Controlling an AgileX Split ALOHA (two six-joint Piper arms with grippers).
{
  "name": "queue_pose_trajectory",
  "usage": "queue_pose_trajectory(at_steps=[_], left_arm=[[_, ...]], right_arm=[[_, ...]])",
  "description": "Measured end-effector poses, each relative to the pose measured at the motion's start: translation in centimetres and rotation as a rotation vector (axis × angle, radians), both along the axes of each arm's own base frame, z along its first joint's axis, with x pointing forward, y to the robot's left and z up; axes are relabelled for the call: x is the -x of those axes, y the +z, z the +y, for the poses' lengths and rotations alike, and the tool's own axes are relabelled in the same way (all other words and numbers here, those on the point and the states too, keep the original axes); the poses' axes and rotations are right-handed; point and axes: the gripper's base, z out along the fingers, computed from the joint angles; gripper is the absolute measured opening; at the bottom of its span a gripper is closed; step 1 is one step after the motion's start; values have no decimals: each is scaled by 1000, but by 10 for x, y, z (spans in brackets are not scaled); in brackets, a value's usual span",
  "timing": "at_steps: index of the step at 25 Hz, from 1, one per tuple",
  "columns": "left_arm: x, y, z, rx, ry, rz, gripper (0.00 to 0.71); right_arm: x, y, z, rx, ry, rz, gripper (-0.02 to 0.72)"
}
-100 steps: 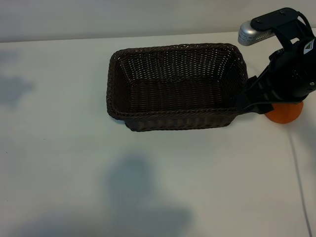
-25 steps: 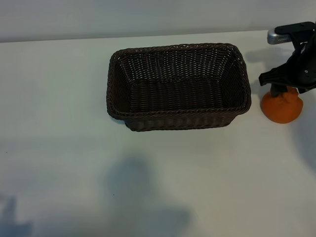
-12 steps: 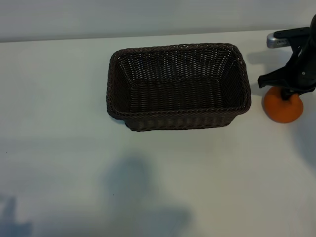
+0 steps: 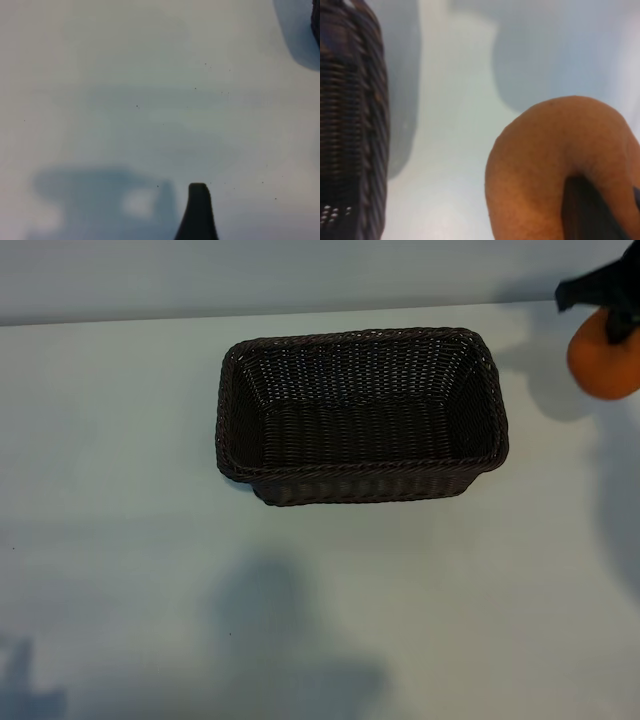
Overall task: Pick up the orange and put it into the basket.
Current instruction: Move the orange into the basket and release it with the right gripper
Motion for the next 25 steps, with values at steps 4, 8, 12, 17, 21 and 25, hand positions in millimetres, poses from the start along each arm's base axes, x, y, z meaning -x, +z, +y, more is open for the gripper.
queue_pose_trajectory(at_steps=[4,8,12,17,21,25], left_arm=[[0,0,0,0,0,0,592],[0,0,0,0,0,0,592],[0,0,0,0,0,0,592],[0,0,0,0,0,0,592],[0,0,0,0,0,0,592],[0,0,0,-1,0,0,592]], right_arm=[[0,9,0,4,7,5,95],[2,9,5,-22,35,24,95],[5,11,32,-24,117,32,95],[15,17,95,-41,280,23,95],[25,18,135,-53,382,6,95],[25,19,152,-60,422,-23,95]])
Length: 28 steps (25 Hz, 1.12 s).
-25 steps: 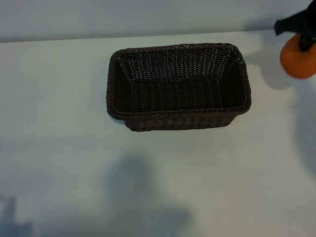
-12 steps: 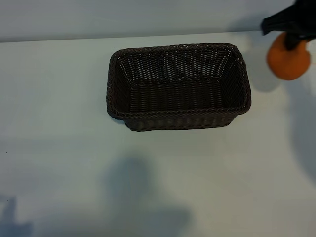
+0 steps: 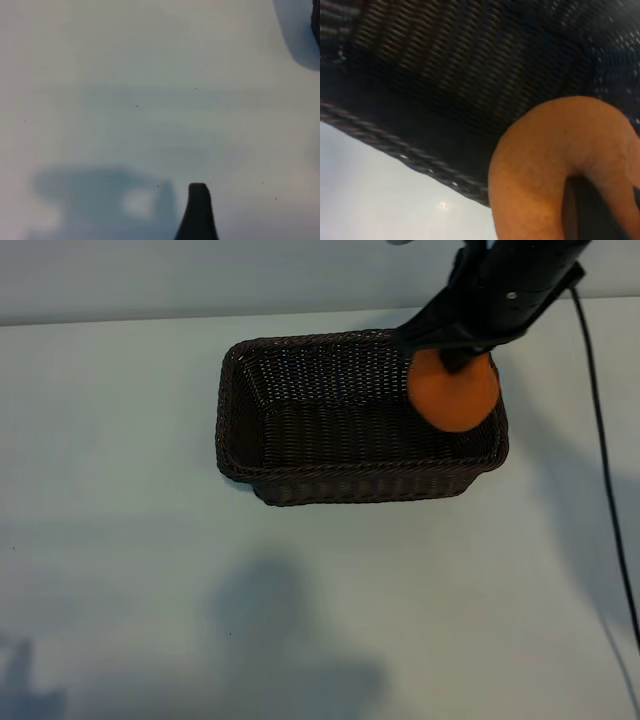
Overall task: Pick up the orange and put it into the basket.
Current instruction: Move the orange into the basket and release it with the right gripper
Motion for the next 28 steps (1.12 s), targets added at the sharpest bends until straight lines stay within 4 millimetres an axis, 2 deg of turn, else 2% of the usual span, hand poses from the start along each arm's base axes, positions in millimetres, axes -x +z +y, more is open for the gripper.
queue_pose_trajectory(at_steps=[5,8,13,18,22,24,28], left_arm=[[0,0,0,-1,0,0,592],[0,0,0,-1,0,0,592],[0,0,0,-1,0,0,592],[0,0,0,-1,0,0,592],[0,0,0,-1,0,0,592],[0,0,0,-1,0,0,592],[0,0,0,-1,0,0,592]], right_arm=[[-19,-14,16,-1,18,-4,95],[-38,-32,23,5,18,7,95],[-60,-73,32,31,23,51,95],[-69,-110,35,55,23,110,95],[-71,-116,36,60,23,123,105],[-72,-111,36,58,22,118,158],[-75,-94,38,53,24,106,385]])
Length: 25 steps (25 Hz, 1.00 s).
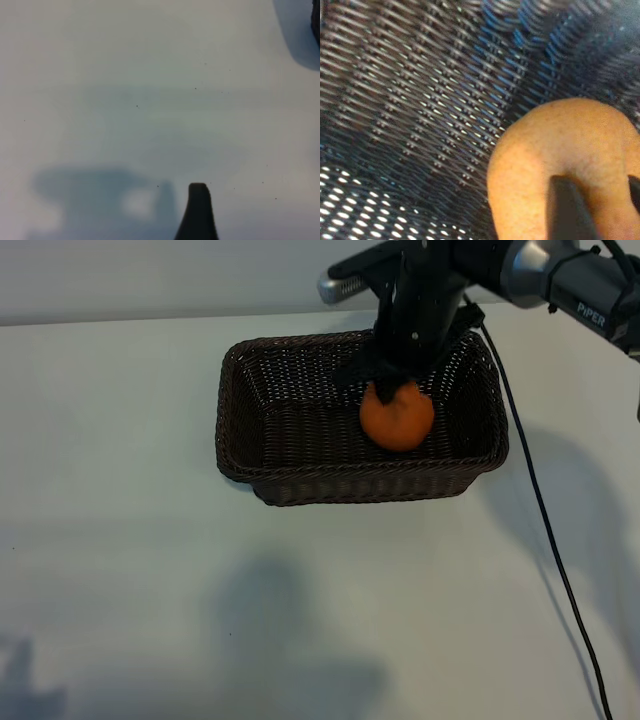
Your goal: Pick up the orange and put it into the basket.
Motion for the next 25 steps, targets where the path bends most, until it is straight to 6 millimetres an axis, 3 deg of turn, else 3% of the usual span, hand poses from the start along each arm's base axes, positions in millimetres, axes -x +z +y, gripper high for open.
queue_pose_trajectory(at_steps=[2,5,9,12,16,18,22,25], left_arm=[[0,0,0,0,0,0,592],[0,0,0,1,0,0,592],[0,0,0,1,0,0,592],[0,0,0,2,1,0,592],[0,0,0,2,1,0,592],[0,0,0,2,1,0,592],[0,0,0,2,1,0,592],[0,0,0,2,1,0,592]], right_arm=[[-1,8,0,-1,1,-3,510],[-1,16,0,1,1,4,610],[-2,27,-3,22,1,-3,618],[-11,37,-22,32,-38,-37,590],[-31,46,-91,51,-165,-70,569],[-37,50,-138,54,-255,-75,565],[-35,54,-224,27,-424,-74,564],[-29,54,-270,-38,-520,-70,564]])
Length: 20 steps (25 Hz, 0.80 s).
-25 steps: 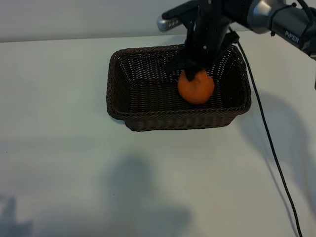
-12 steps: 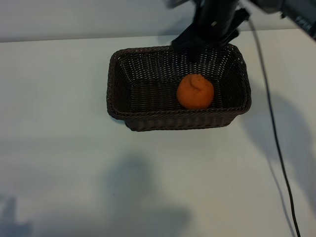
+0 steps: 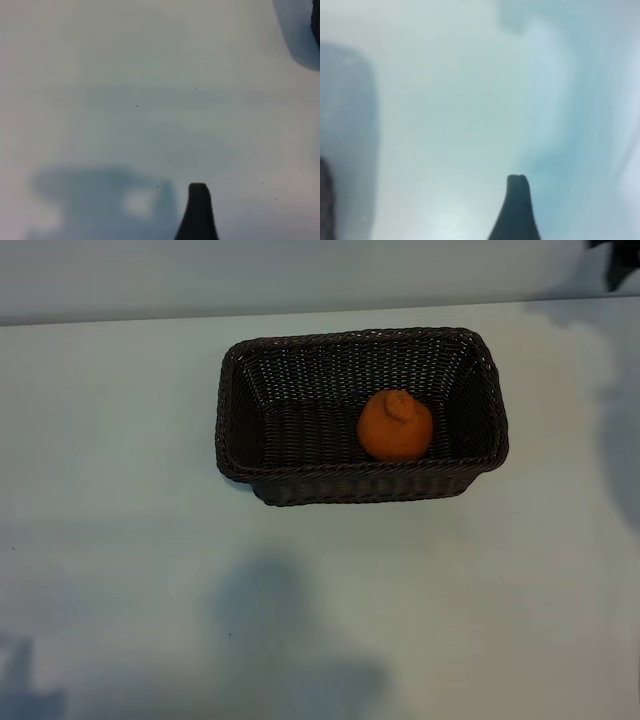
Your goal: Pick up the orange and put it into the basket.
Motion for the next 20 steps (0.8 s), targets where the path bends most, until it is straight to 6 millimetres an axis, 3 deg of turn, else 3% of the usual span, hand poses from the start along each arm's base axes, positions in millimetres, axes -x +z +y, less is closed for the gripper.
queue_pose_trajectory(at_steps=[4,10,16,20], left_arm=[[0,0,0,0,0,0,592],[0,0,0,0,0,0,592],[0,0,0,0,0,0,592],[0,0,0,0,0,0,592]], right_arm=[[10,12,-30,-84,-48,-47,562],[41,60,-26,-80,-46,-131,561],[110,118,-4,-56,-40,-211,561],[174,162,16,-24,-33,-321,561]])
